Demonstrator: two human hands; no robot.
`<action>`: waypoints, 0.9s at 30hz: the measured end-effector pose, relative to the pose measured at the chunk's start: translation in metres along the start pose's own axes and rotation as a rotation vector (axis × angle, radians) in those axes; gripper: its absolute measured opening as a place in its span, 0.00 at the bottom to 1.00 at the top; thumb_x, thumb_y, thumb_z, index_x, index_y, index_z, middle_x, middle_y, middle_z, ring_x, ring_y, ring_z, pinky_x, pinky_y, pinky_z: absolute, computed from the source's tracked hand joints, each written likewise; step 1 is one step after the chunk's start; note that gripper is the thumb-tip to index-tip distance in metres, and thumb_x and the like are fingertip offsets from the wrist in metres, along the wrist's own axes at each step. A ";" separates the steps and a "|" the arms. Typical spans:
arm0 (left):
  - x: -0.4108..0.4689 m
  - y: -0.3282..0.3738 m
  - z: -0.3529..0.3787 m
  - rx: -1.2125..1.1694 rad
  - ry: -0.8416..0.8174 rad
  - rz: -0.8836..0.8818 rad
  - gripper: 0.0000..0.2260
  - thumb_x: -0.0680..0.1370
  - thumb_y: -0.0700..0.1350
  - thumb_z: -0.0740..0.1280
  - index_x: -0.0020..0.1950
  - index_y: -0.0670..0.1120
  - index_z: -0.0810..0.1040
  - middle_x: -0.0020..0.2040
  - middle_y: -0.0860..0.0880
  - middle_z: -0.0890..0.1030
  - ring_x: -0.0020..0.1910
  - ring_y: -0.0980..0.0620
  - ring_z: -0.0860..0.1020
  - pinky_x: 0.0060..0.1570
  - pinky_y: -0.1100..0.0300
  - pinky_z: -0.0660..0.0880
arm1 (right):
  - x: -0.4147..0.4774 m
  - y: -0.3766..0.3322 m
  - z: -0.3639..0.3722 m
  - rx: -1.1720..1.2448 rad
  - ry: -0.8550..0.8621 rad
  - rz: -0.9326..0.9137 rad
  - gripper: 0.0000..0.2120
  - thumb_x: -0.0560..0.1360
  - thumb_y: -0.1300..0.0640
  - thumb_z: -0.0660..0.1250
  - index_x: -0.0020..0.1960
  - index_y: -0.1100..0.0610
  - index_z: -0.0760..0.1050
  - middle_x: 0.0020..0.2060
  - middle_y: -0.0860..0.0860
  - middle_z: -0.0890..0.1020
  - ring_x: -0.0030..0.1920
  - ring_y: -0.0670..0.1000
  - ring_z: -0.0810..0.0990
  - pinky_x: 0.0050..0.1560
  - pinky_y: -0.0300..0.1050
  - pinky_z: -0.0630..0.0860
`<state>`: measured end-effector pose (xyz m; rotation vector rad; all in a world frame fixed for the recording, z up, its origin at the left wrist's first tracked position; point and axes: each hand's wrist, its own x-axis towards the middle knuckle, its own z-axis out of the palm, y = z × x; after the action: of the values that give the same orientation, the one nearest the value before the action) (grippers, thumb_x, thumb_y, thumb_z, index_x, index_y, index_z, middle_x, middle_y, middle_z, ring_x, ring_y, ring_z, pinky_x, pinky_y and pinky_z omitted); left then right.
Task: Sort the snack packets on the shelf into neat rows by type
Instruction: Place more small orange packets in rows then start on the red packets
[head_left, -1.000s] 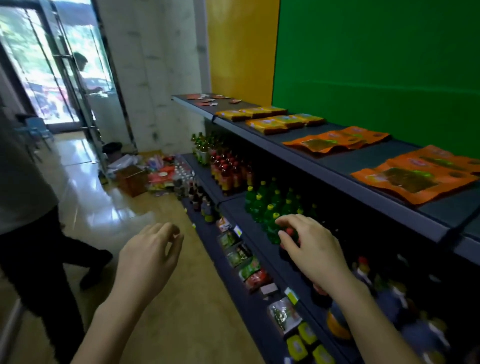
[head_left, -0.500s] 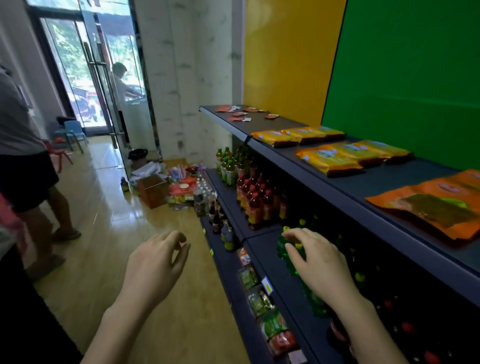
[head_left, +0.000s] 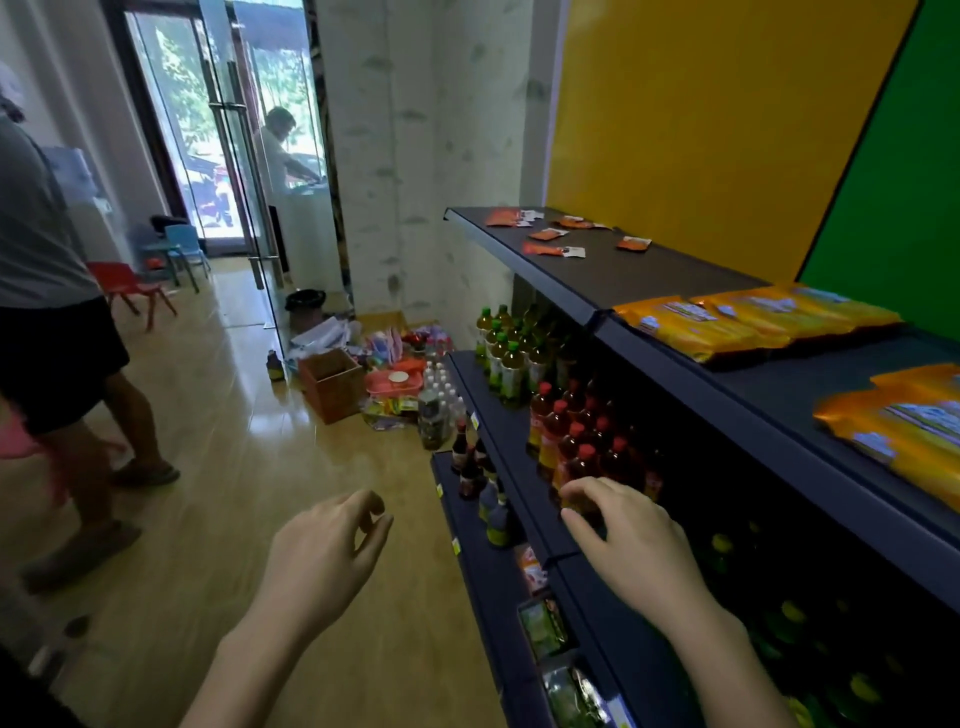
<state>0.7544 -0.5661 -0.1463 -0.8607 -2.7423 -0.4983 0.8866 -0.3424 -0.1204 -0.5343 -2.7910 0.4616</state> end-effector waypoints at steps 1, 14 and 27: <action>0.019 -0.012 0.003 0.003 -0.002 0.011 0.13 0.79 0.57 0.56 0.57 0.55 0.74 0.46 0.58 0.78 0.44 0.61 0.76 0.40 0.69 0.73 | 0.019 -0.005 0.008 0.002 -0.001 0.009 0.13 0.79 0.46 0.55 0.62 0.44 0.69 0.59 0.39 0.75 0.58 0.44 0.74 0.47 0.38 0.69; 0.262 -0.109 0.020 -0.069 0.068 0.173 0.10 0.78 0.55 0.60 0.52 0.53 0.77 0.42 0.58 0.77 0.41 0.57 0.76 0.36 0.65 0.72 | 0.247 -0.057 0.036 0.055 0.179 0.107 0.12 0.78 0.49 0.58 0.60 0.45 0.72 0.56 0.39 0.77 0.56 0.43 0.75 0.48 0.37 0.69; 0.517 -0.106 0.078 -0.146 0.134 0.409 0.10 0.78 0.54 0.60 0.51 0.51 0.77 0.44 0.54 0.80 0.41 0.55 0.77 0.36 0.63 0.73 | 0.456 -0.020 0.015 0.093 0.457 0.240 0.11 0.78 0.53 0.60 0.58 0.49 0.76 0.53 0.43 0.80 0.48 0.43 0.75 0.47 0.39 0.69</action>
<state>0.2690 -0.3543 -0.0845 -1.3303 -2.3421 -0.6480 0.4662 -0.1841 -0.0387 -0.8396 -2.2705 0.4485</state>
